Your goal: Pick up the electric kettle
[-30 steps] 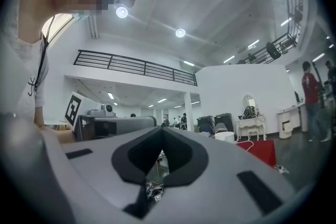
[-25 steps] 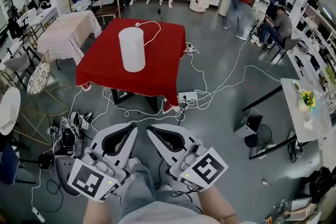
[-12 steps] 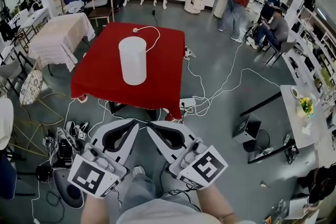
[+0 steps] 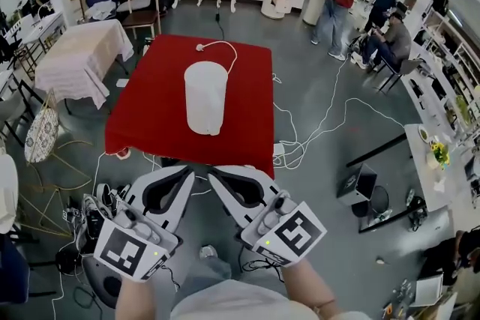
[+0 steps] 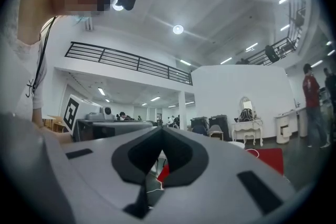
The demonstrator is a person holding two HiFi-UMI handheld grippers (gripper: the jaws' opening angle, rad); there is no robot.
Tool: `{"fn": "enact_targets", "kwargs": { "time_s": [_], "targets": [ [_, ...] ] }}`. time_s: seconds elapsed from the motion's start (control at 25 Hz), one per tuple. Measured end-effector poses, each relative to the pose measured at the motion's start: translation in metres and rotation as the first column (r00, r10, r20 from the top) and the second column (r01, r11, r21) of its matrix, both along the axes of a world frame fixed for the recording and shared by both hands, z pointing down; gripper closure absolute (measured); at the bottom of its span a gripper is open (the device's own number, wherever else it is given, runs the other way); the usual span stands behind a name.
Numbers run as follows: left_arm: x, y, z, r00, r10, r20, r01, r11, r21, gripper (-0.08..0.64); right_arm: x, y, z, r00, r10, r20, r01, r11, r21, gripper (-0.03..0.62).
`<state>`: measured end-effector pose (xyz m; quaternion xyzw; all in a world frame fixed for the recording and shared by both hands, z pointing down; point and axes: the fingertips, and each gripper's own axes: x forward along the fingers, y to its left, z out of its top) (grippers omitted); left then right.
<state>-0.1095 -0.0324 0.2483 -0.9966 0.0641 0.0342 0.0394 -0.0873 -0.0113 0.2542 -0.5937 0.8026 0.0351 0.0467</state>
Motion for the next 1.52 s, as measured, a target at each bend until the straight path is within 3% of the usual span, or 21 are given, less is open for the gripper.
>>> {"fn": "enact_targets", "kwargs": {
  "time_s": [0.2,0.4,0.68,1.2,1.52],
  "targets": [
    [-0.003,-0.019,0.008,1.0,0.024,-0.008,-0.024,0.999,-0.032,0.55,-0.003,-0.014,0.008,1.0,0.031,-0.003,-0.031,0.999,-0.02,0.586],
    [0.008,-0.028,0.008,0.999,0.046,-0.017,-0.046,0.998,-0.035,0.549,0.018,-0.02,0.01,0.997,0.08,0.014,-0.08,0.997,-0.022,0.586],
    [0.024,-0.032,0.01,1.0,0.012,-0.009,-0.012,0.999,-0.042,0.551,0.046,-0.029,0.015,0.998,0.068,0.015,-0.067,0.997,-0.039,0.586],
    [0.085,-0.057,0.009,0.992,-0.126,-0.009,0.126,0.991,-0.051,0.55,0.108,-0.071,0.032,0.995,-0.1,-0.019,0.098,0.99,-0.101,0.584],
    [0.118,-0.063,0.007,0.967,-0.252,-0.022,0.251,0.967,-0.031,0.55,0.152,-0.094,0.058,0.977,-0.214,-0.016,0.209,0.967,-0.148,0.557]
  ]
}}
